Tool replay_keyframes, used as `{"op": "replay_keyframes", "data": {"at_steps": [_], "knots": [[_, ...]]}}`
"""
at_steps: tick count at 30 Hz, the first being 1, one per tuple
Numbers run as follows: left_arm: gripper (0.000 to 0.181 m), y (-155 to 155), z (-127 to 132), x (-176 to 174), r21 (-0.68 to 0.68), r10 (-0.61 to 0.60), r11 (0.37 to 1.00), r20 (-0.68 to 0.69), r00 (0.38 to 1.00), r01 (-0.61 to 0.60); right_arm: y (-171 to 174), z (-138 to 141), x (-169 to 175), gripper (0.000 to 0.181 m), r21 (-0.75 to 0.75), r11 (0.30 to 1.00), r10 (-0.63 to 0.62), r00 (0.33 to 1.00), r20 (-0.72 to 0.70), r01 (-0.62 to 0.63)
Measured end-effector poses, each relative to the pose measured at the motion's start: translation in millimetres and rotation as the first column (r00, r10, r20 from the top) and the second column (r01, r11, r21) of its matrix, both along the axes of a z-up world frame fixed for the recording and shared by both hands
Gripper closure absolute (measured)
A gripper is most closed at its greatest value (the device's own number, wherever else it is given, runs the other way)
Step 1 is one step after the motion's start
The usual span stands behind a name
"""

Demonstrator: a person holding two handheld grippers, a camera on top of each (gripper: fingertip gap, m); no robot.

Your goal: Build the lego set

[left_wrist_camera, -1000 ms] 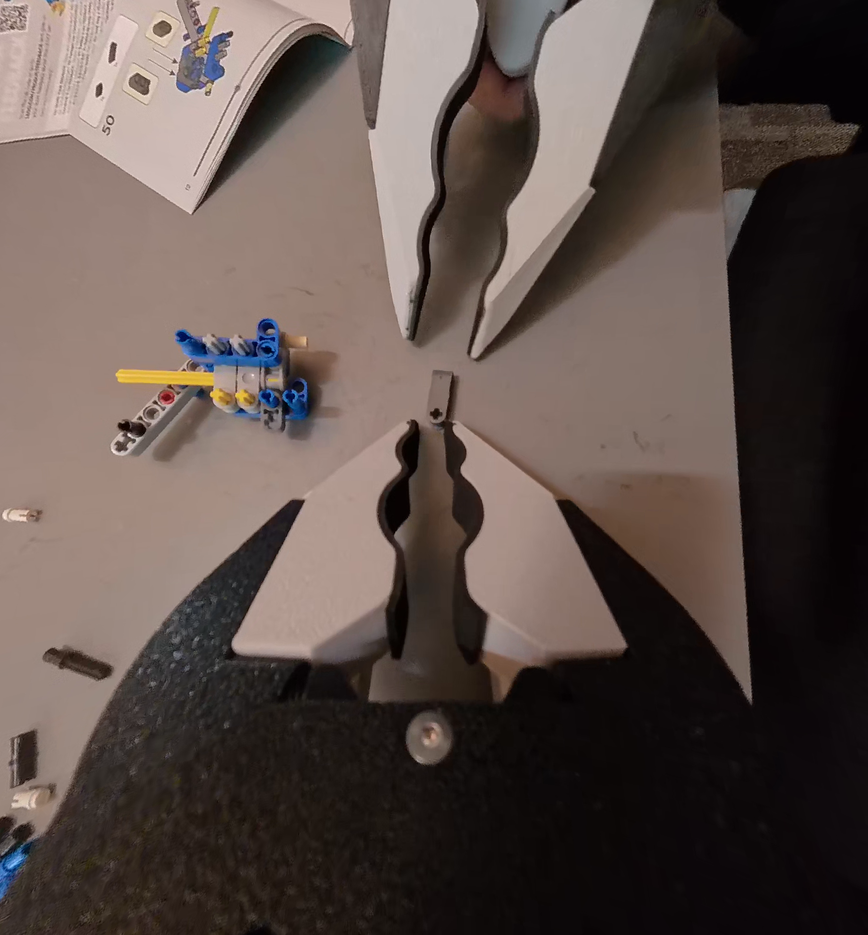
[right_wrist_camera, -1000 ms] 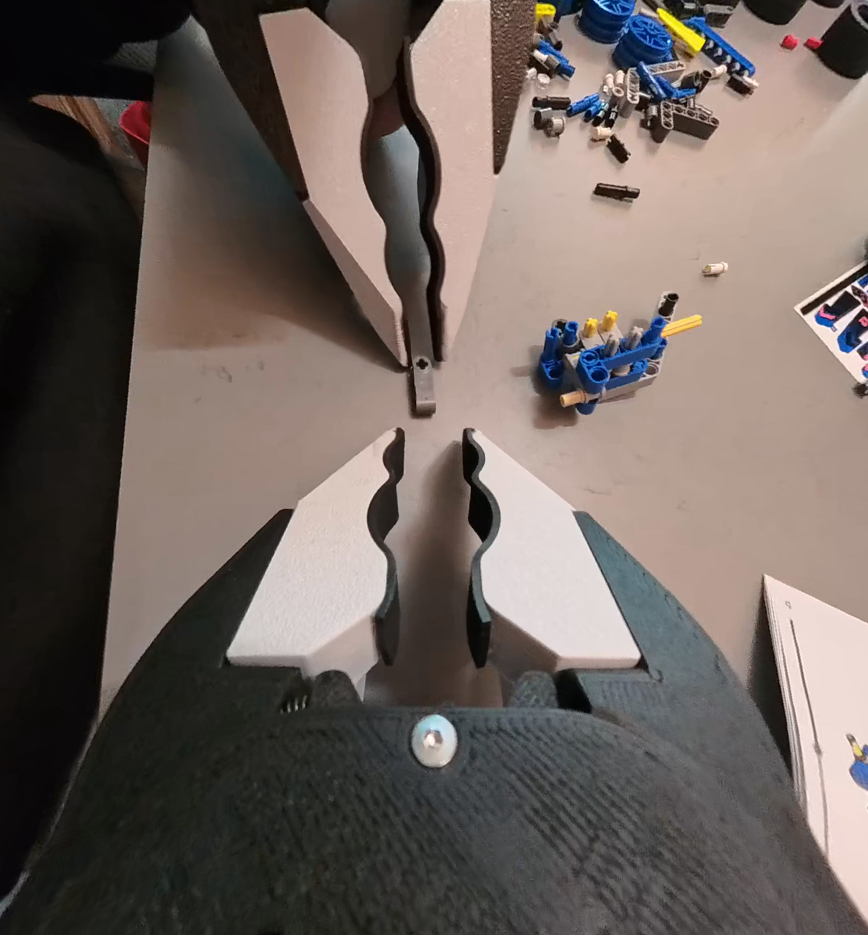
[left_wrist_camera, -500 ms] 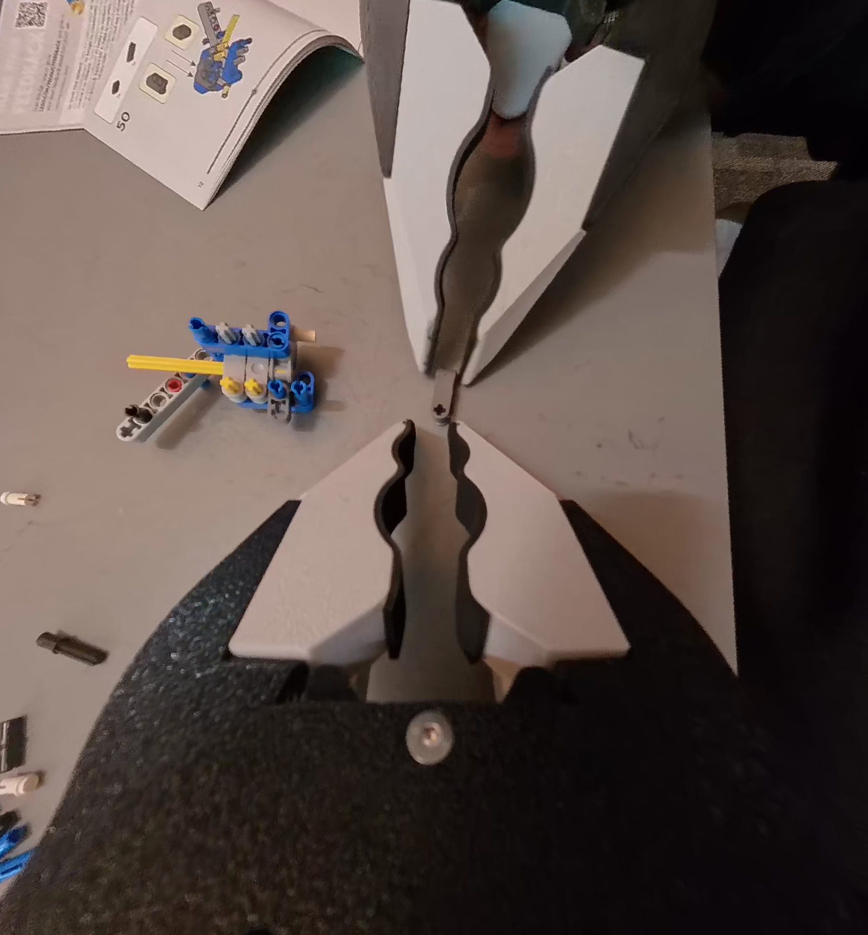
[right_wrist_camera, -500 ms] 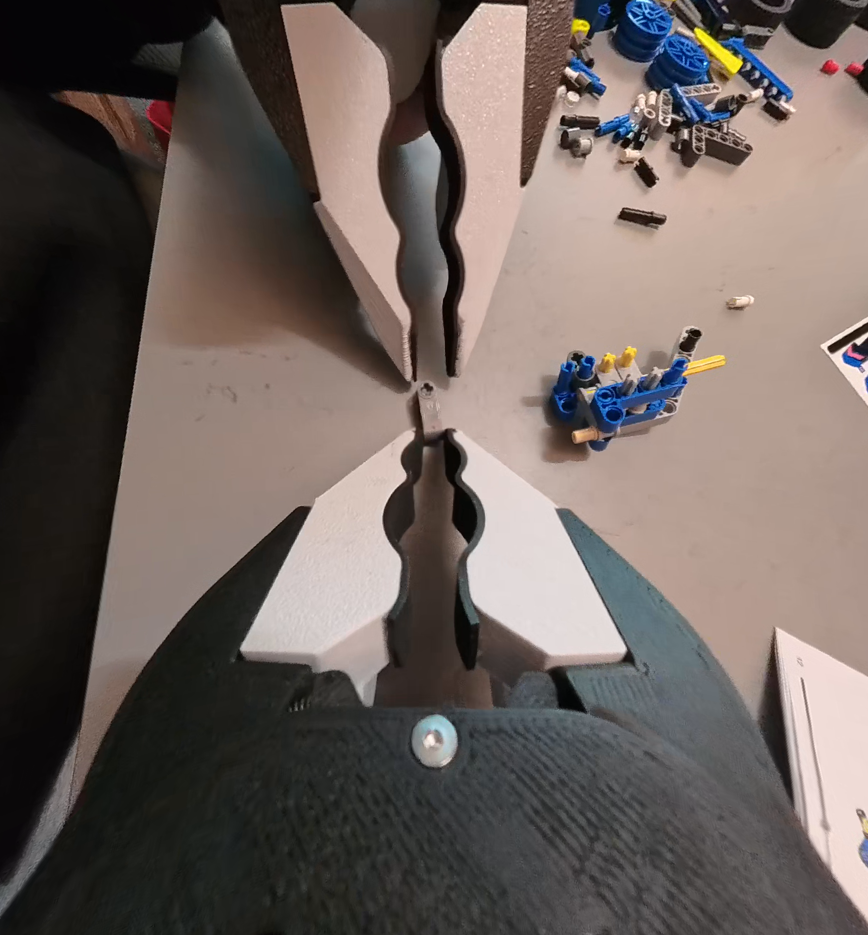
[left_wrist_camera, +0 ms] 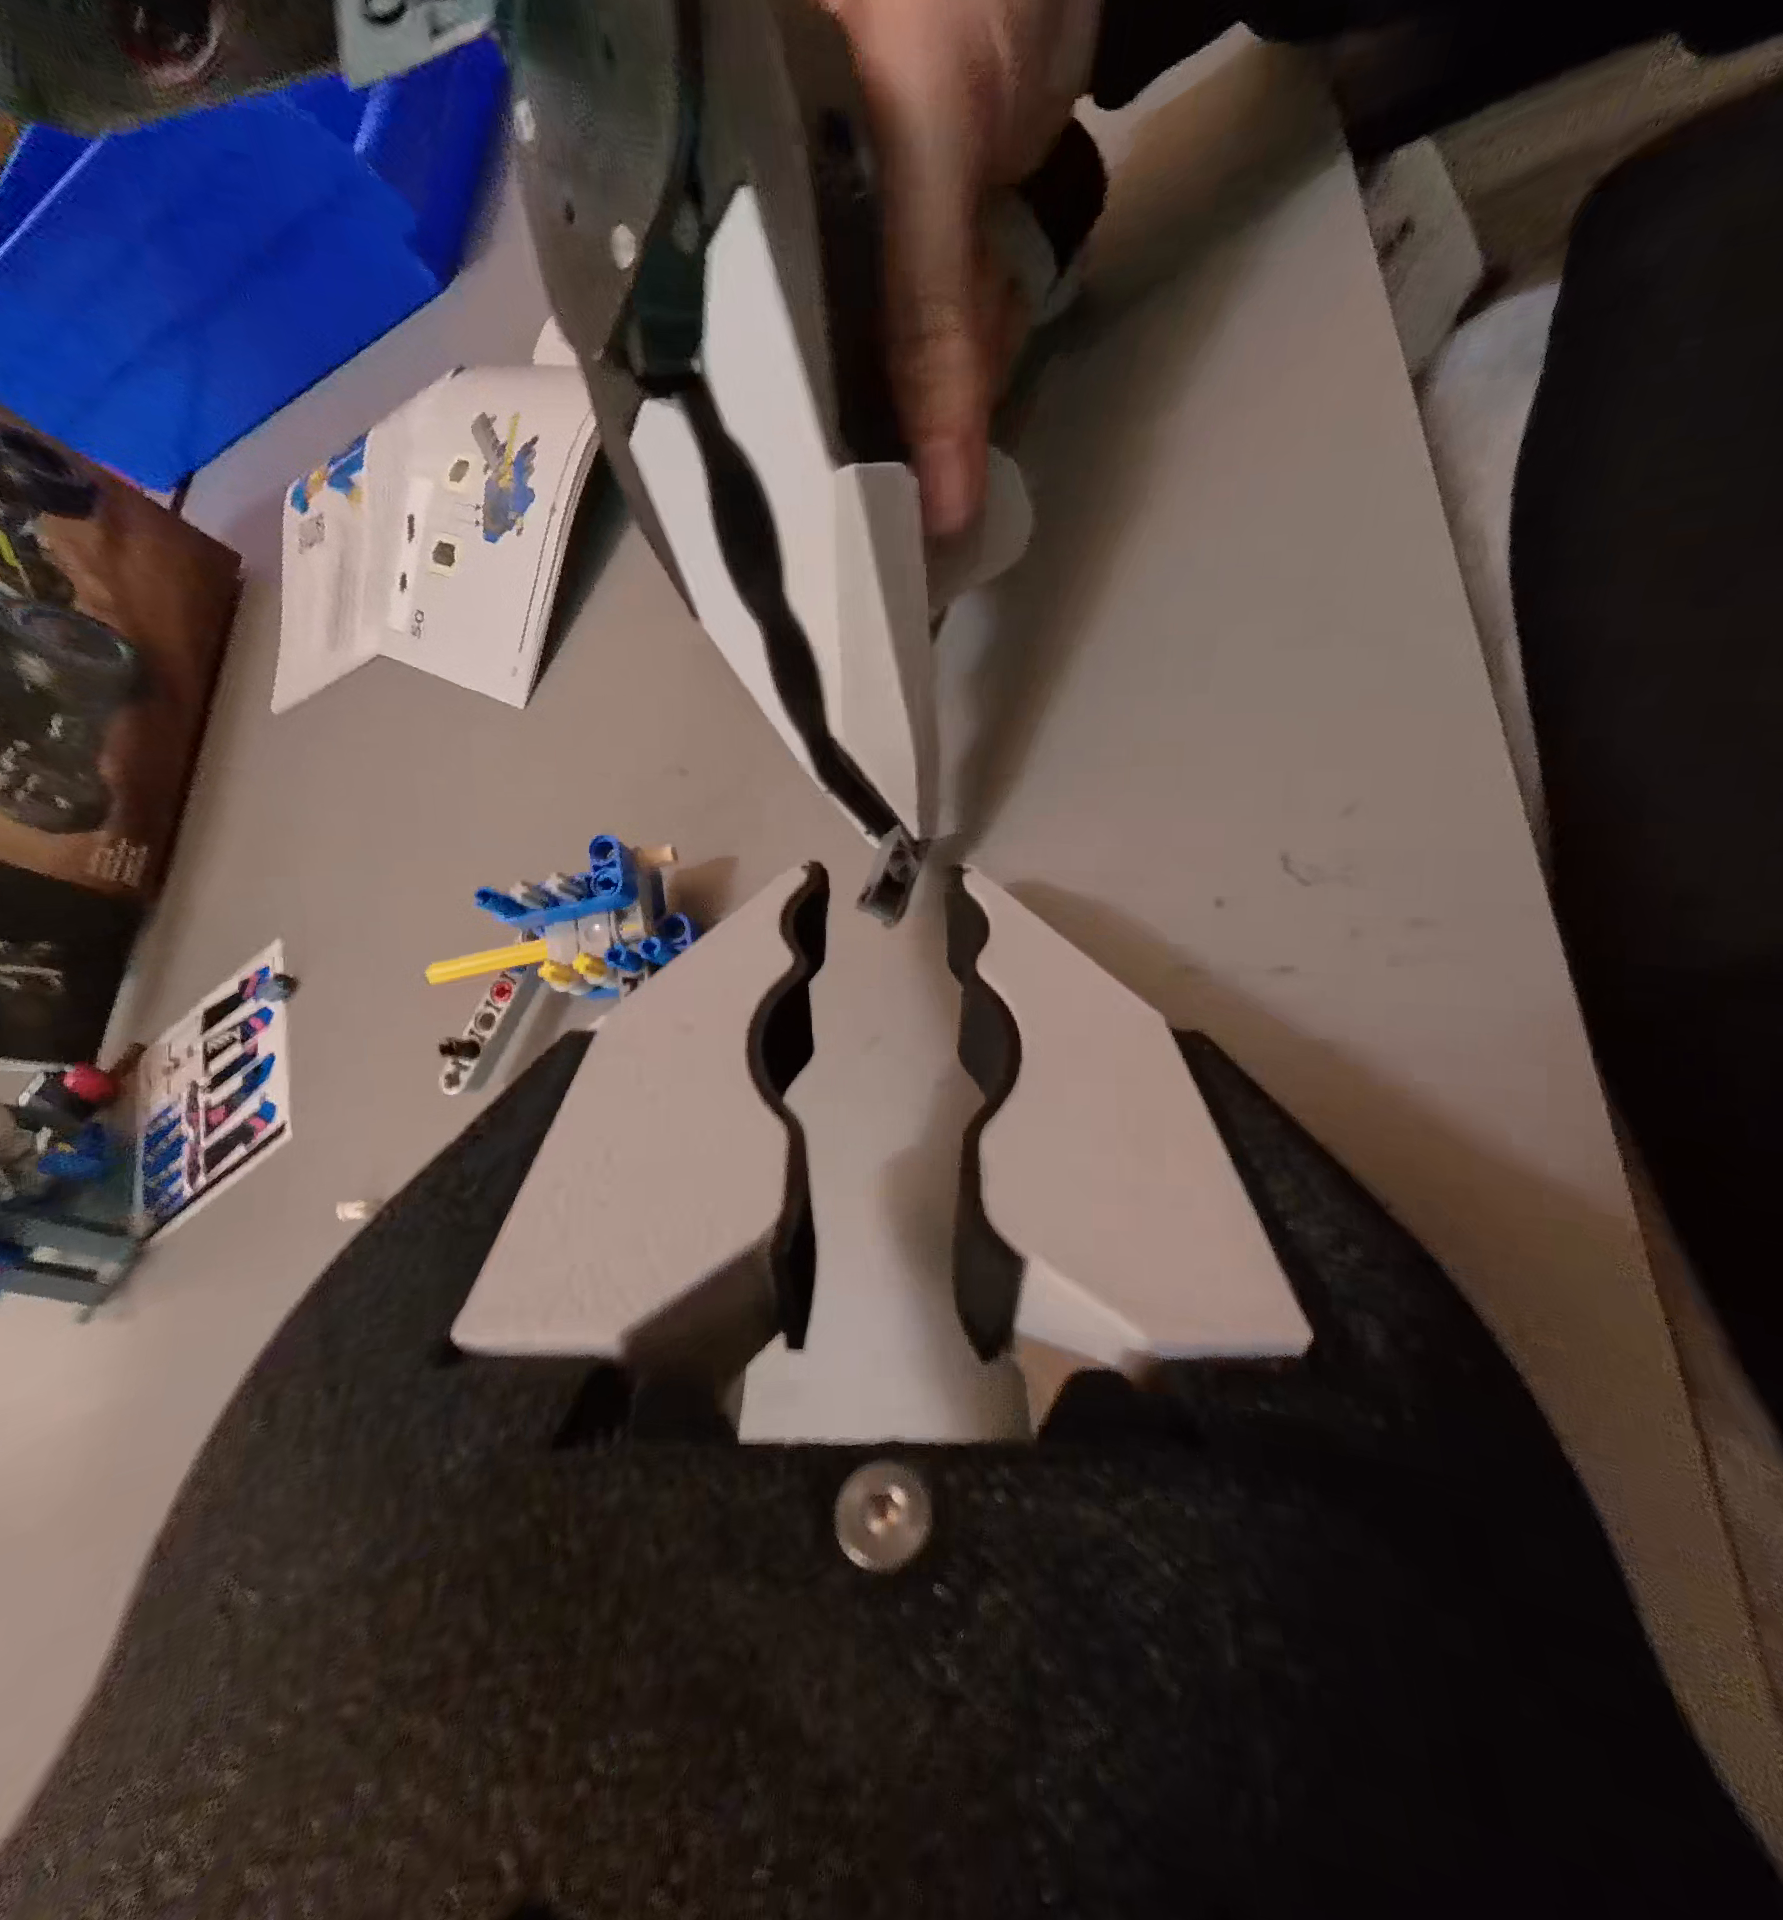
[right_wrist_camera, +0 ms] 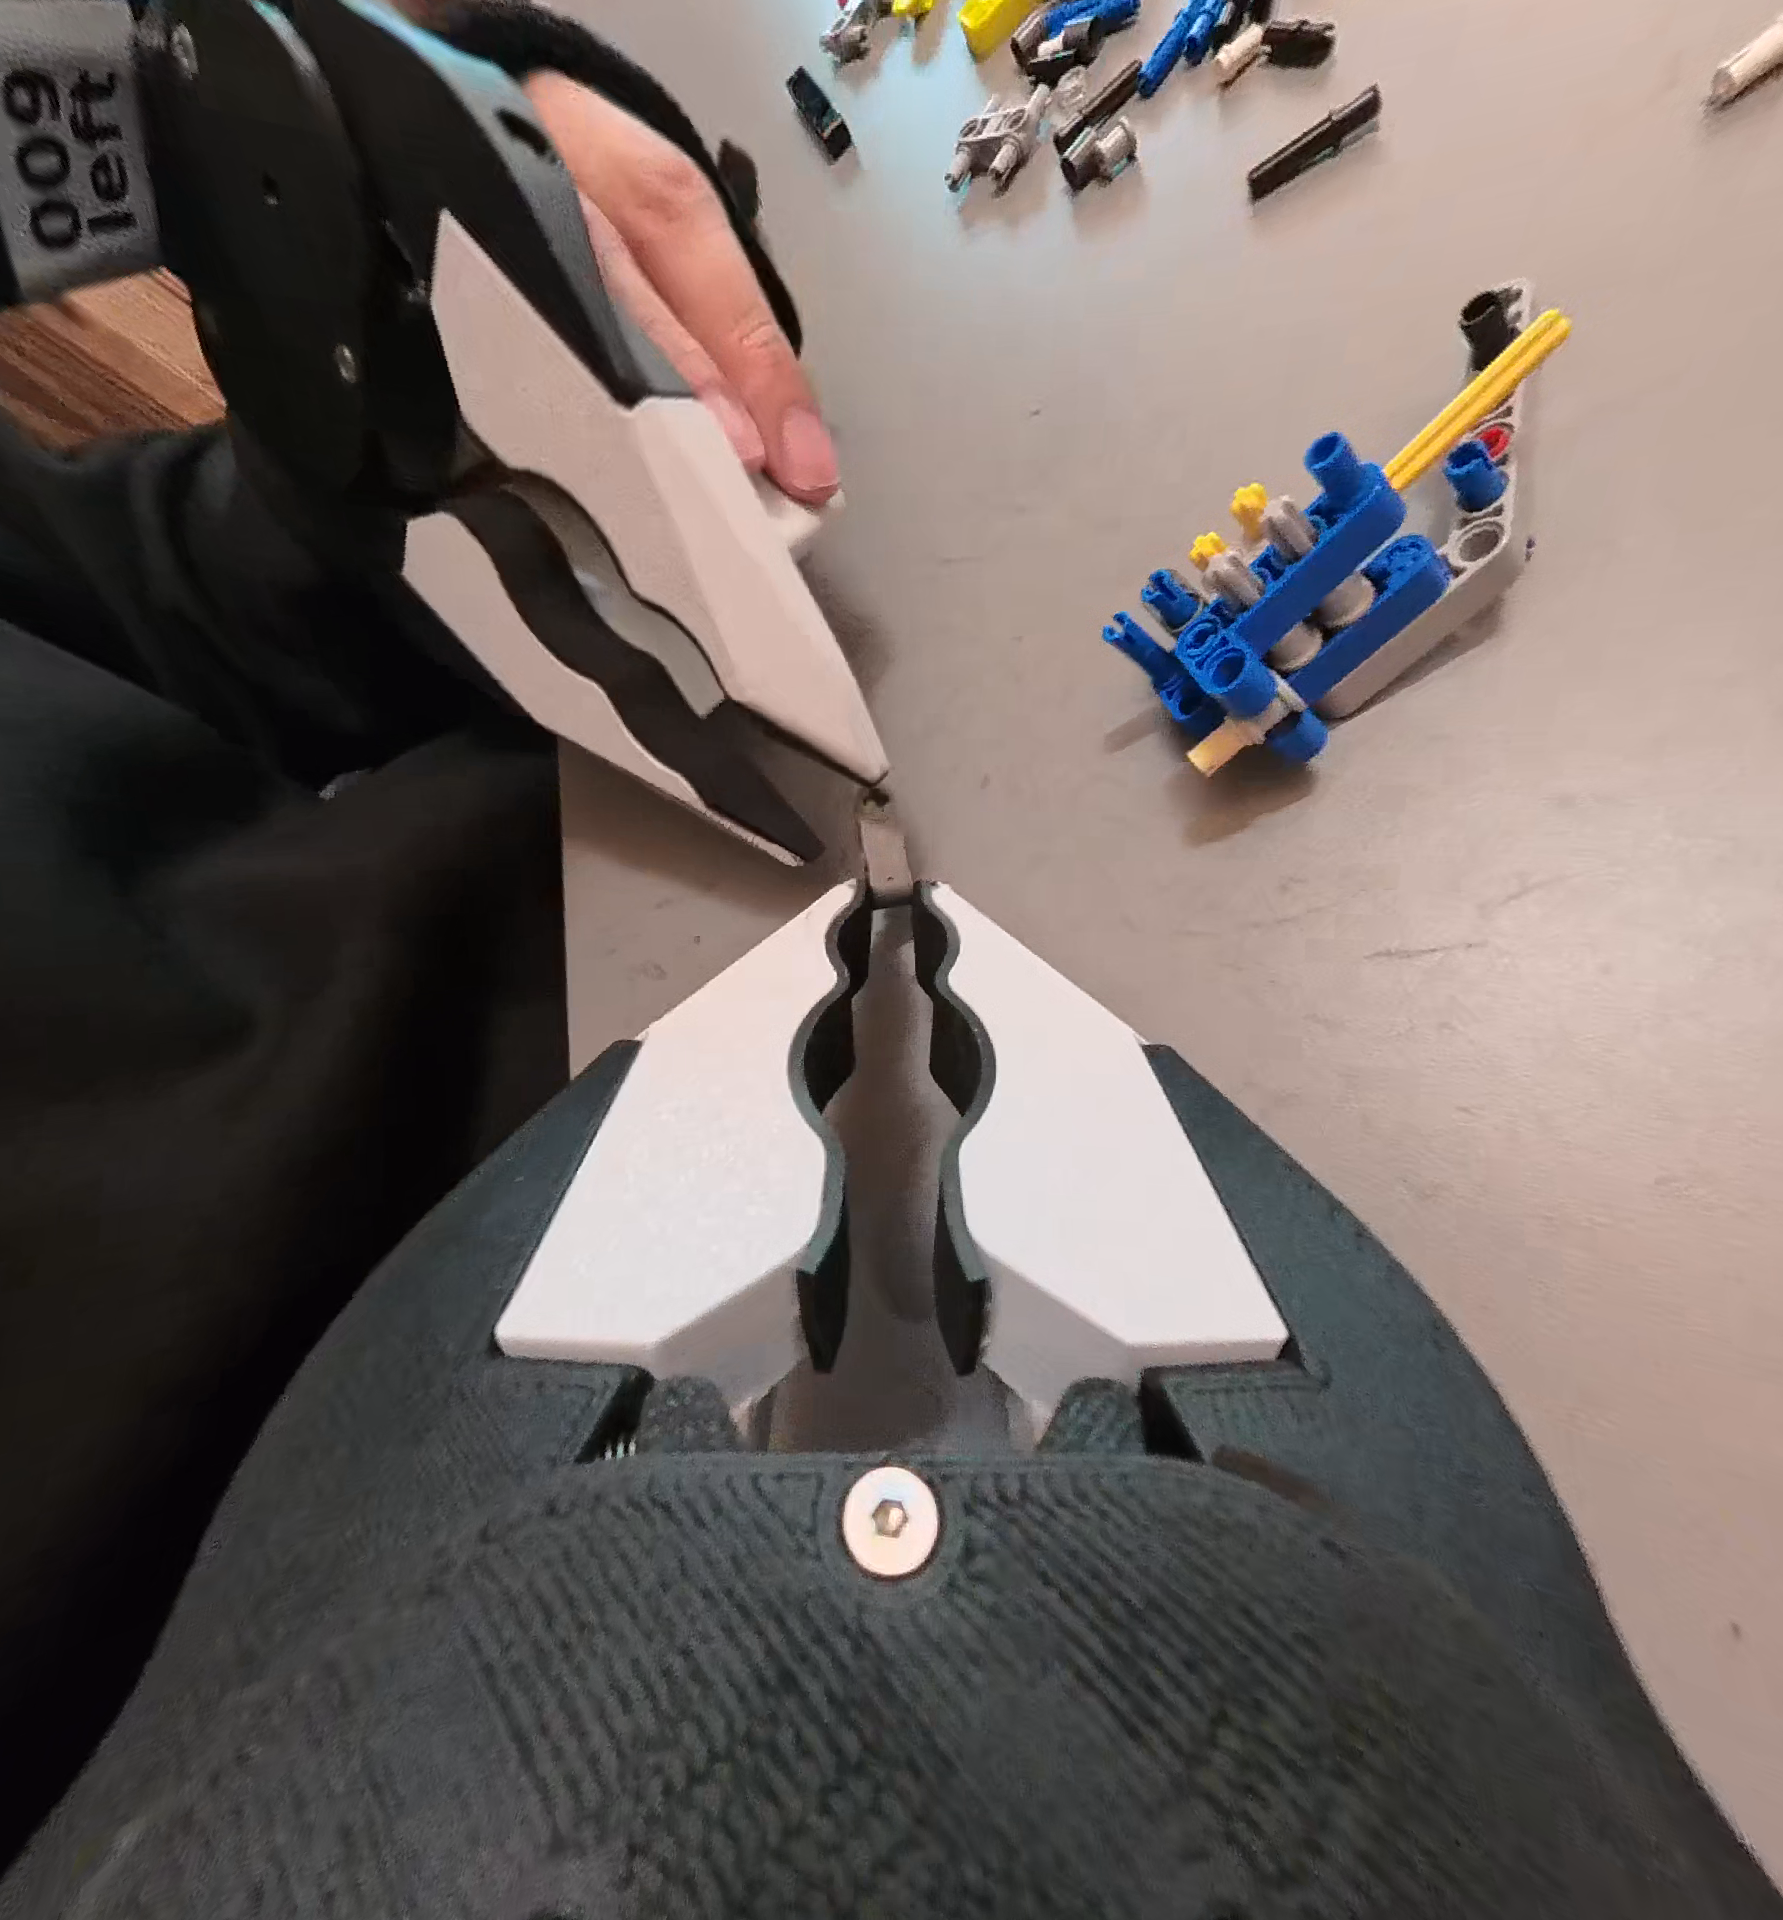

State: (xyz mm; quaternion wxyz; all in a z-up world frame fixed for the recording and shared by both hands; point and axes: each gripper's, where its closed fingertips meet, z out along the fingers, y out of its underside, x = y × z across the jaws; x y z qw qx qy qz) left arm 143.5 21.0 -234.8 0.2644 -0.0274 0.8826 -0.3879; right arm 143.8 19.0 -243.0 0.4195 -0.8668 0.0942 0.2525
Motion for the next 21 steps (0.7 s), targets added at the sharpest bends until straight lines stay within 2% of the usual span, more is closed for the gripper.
{"op": "replay_keyframes", "data": {"at_steps": [1,4,6,9,11,13,15,17,19,21], "knots": [[0.162,0,0,1,0.024,-0.008,1.000,0.022,1.000,0.008,0,1,-1,0.175,0.004,1.000,0.008,1.000,-0.011,-0.008],[0.166,2,-8,1,0.130,-0.036,0.991,0.050,0.998,0.029,2,2,-3,0.175,0.015,0.999,0.029,0.999,-0.021,-0.029],[0.174,5,-11,4,0.192,-0.040,0.981,0.084,0.996,0.024,3,2,-4,0.175,0.012,0.999,0.043,0.999,-0.022,-0.043],[0.175,9,-14,9,0.222,-0.002,0.975,0.090,0.996,-0.018,5,4,1,0.173,0.025,0.999,0.039,0.999,0.023,-0.040],[0.175,12,-15,13,0.176,0.052,0.983,0.035,0.998,-0.058,5,4,8,0.170,0.033,0.998,0.046,0.993,0.109,-0.050],[0.175,21,-16,20,0.119,0.139,0.984,-0.048,0.989,-0.133,4,9,20,0.167,0.060,0.996,0.042,0.957,0.288,-0.062],[0.175,29,-13,27,0.031,0.206,0.978,-0.136,0.969,-0.204,4,18,34,0.160,0.093,0.994,0.012,0.873,0.487,-0.066],[0.175,32,-7,32,-0.062,0.224,0.969,-0.207,0.952,-0.241,8,26,52,0.148,0.133,0.991,-0.057,0.779,0.624,-0.033],[0.175,32,-1,36,-0.115,0.217,0.963,-0.213,0.953,-0.245,12,27,60,0.138,0.160,0.987,-0.084,0.745,0.661,-0.030],[0.175,34,0,40,-0.121,0.222,0.961,-0.204,0.953,-0.250,15,21,62,0.129,0.156,0.987,-0.067,0.768,0.637,-0.044]]}}
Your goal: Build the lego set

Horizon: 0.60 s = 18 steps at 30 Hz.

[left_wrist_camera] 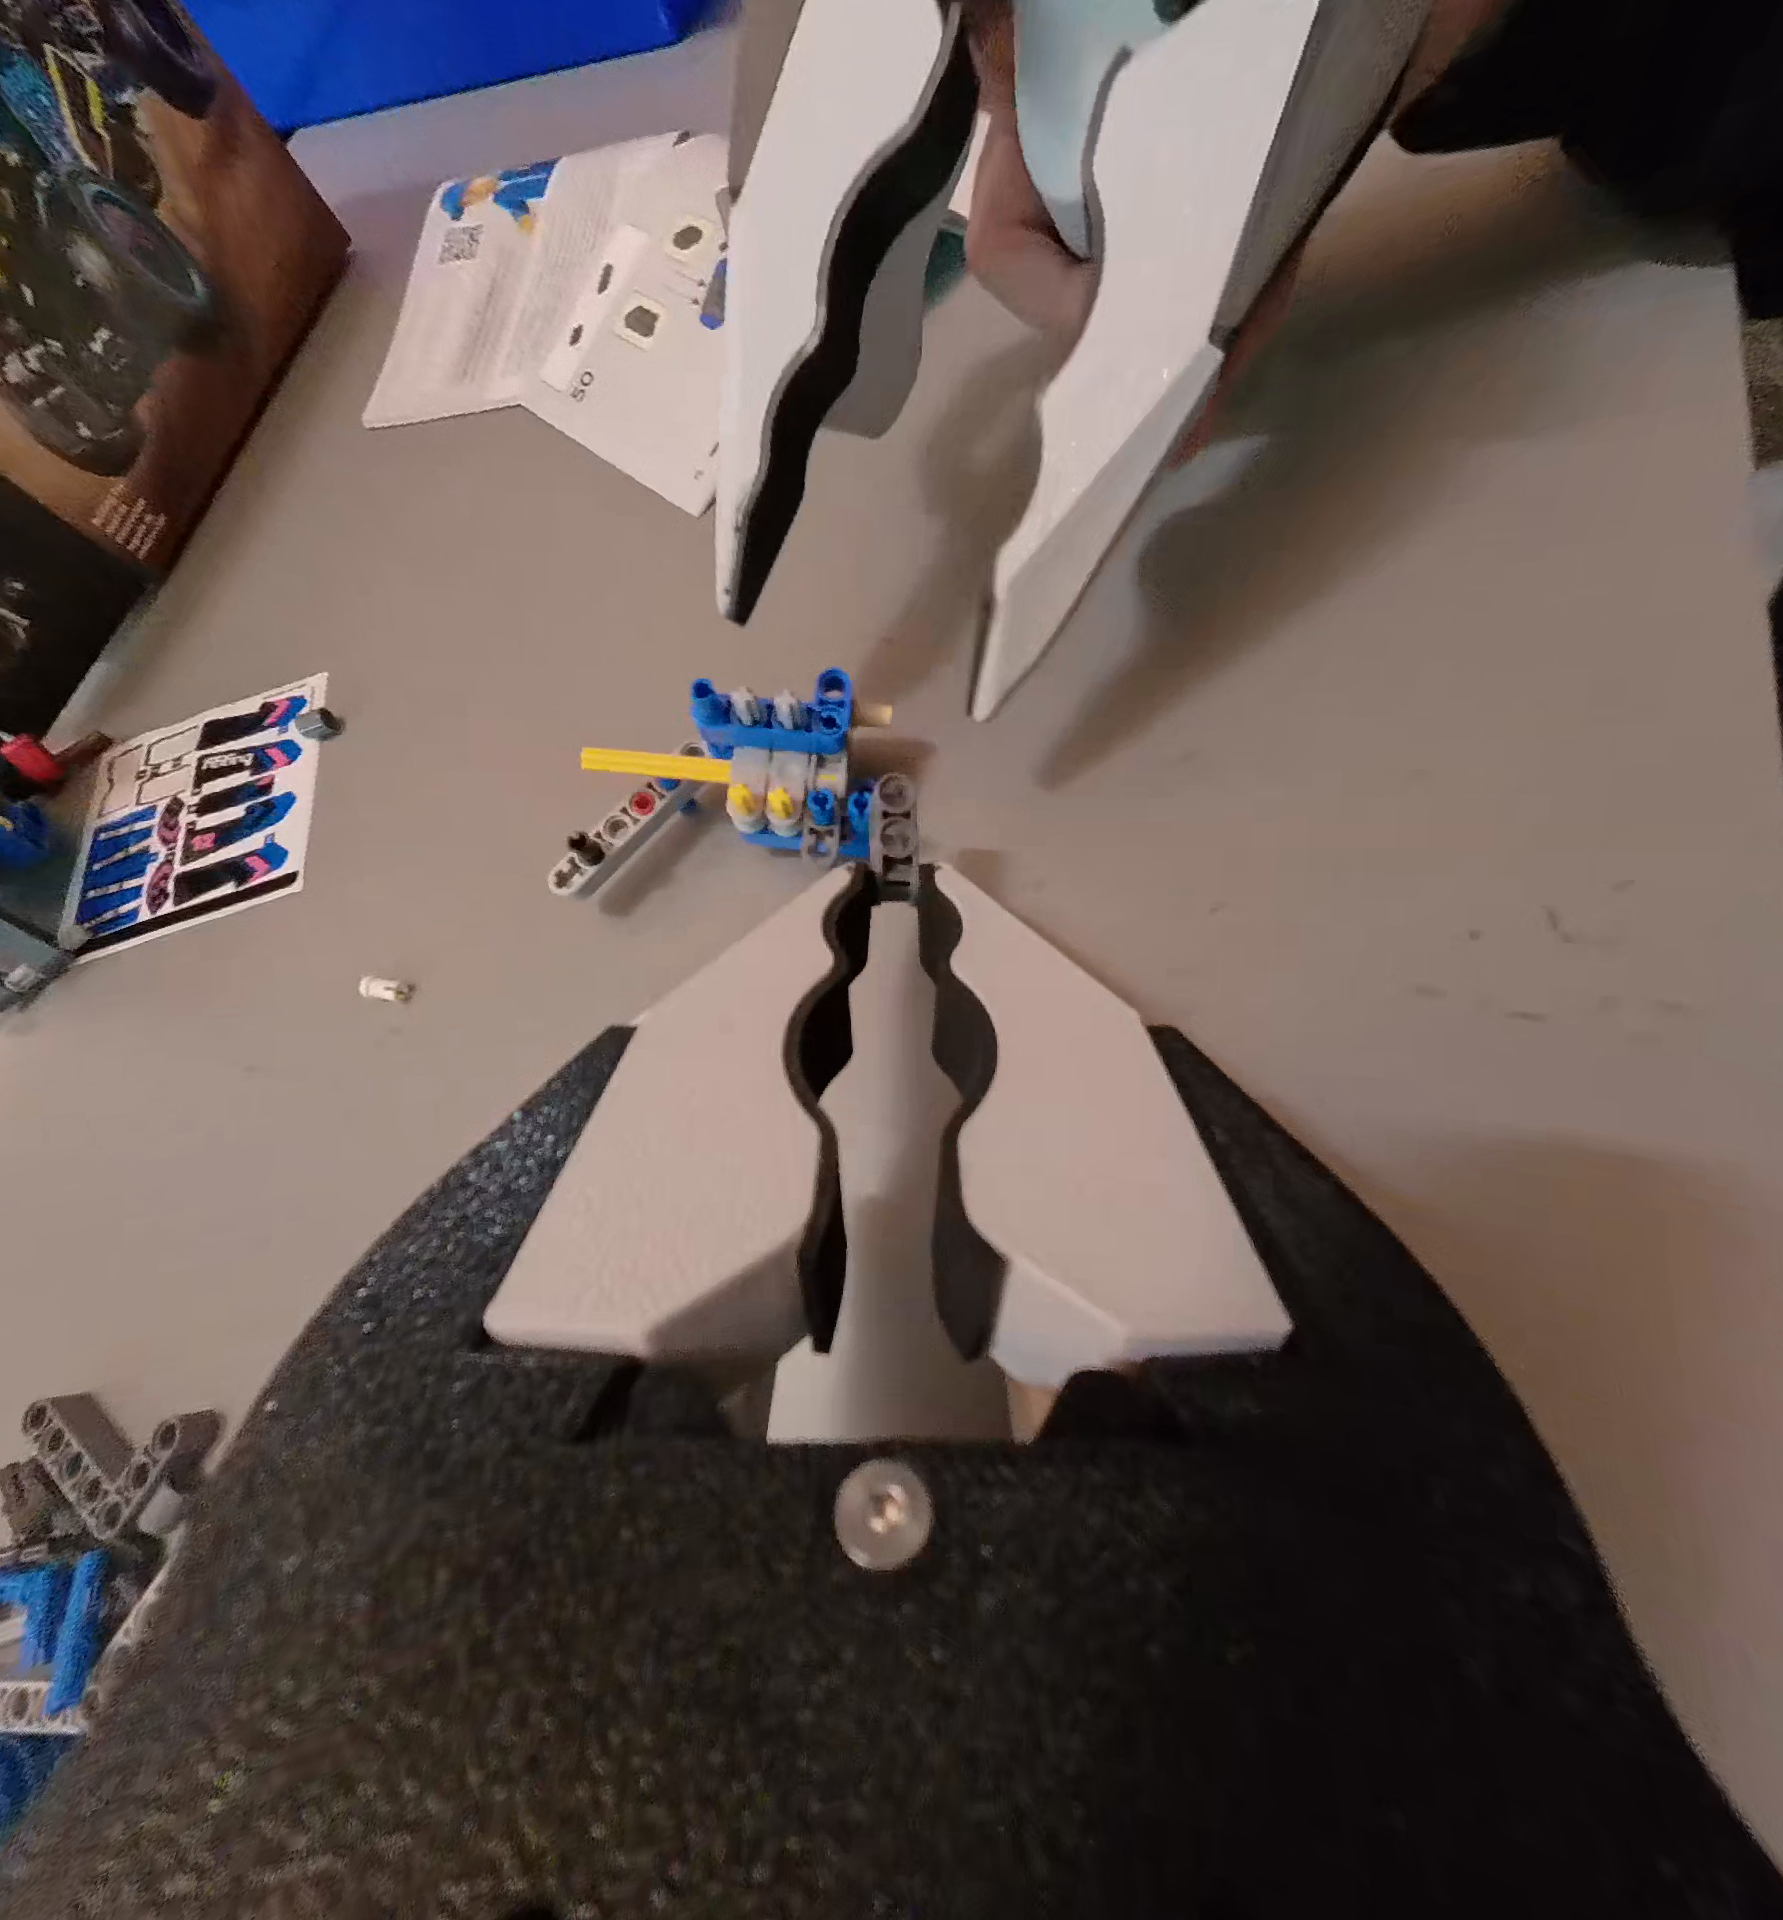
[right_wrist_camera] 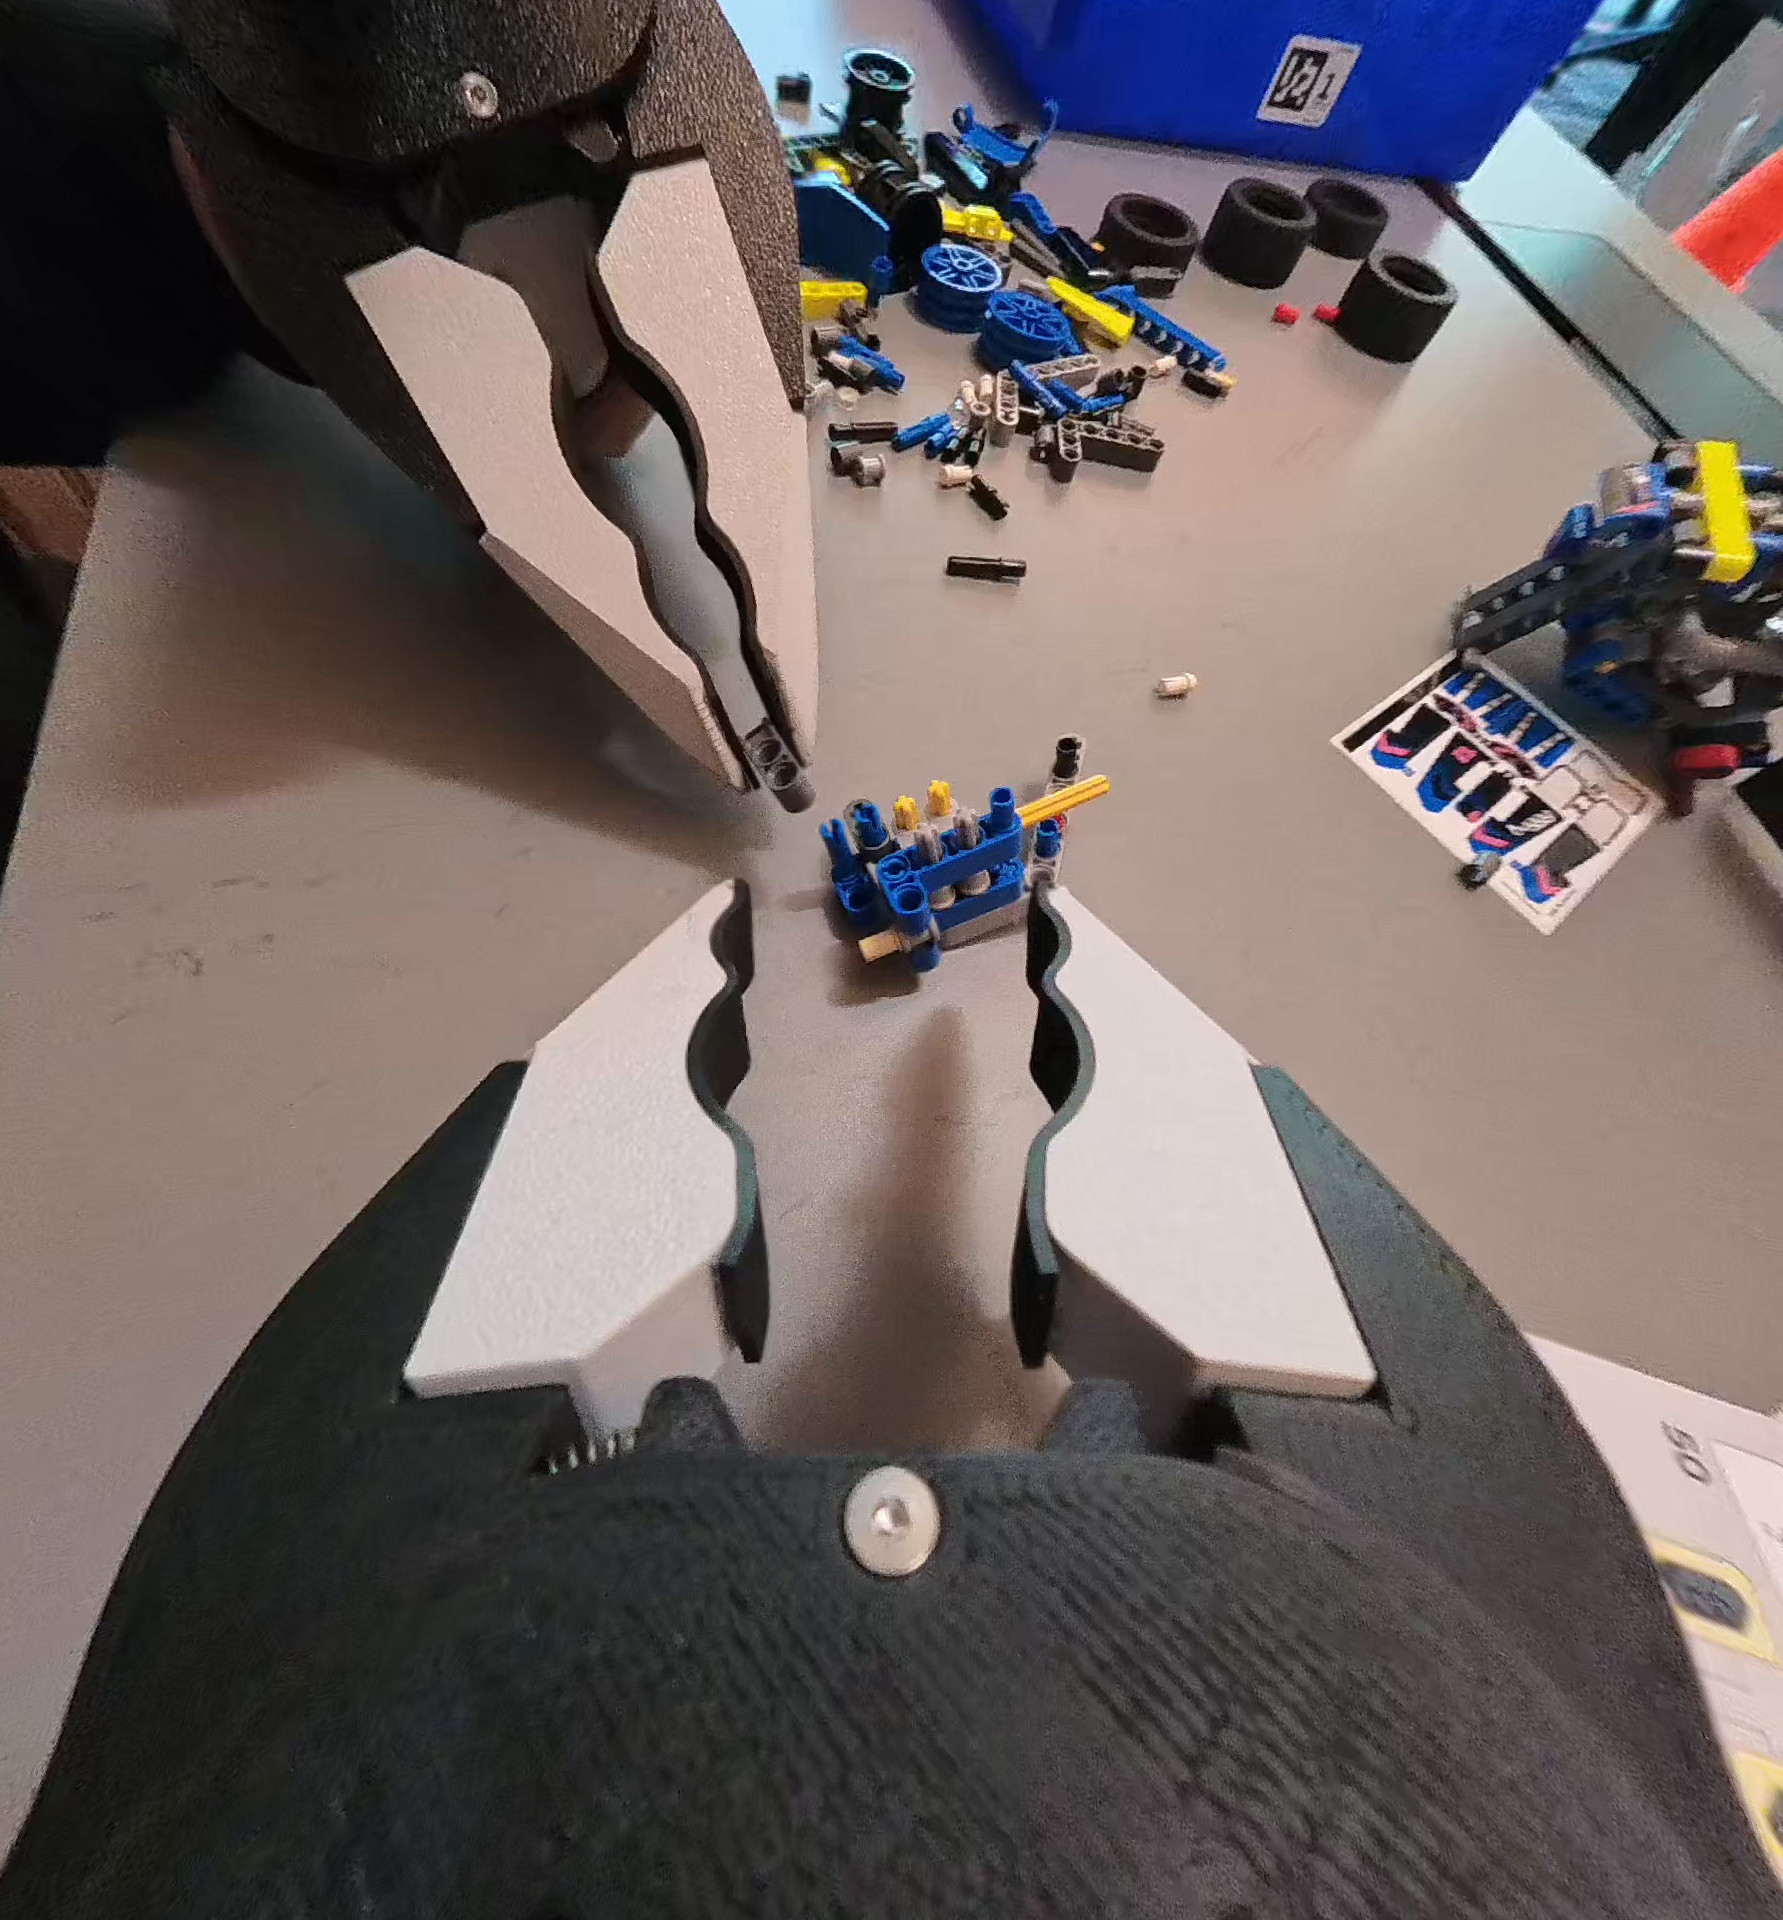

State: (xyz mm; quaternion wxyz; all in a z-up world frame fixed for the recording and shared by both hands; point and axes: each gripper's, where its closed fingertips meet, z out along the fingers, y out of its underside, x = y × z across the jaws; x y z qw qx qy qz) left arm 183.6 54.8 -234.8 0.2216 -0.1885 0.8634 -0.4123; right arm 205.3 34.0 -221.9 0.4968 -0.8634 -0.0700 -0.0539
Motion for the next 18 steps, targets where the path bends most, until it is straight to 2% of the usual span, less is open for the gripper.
{"op": "replay_keyframes", "data": {"at_steps": [4,9,13,18], "knots": [[0.175,0,-2,4,0.034,0.001,0.999,0.017,1.000,-0.001,6,2,2,0.128,0.021,1.000,0.015,0.994,-0.104,-0.013],[0.175,1,-3,8,0.098,-0.005,0.995,0.022,1.000,0.003,11,-5,6,0.123,-0.033,0.999,-0.013,0.979,-0.203,0.007],[0.175,0,-7,8,0.129,-0.024,0.991,-0.013,1.000,0.026,16,2,10,0.131,0.014,0.999,-0.038,0.956,-0.290,0.044],[0.175,-1,-7,9,0.141,-0.034,0.989,-0.037,0.999,0.039,18,-5,12,0.135,-0.037,0.998,-0.056,0.940,-0.337,0.046]]}}
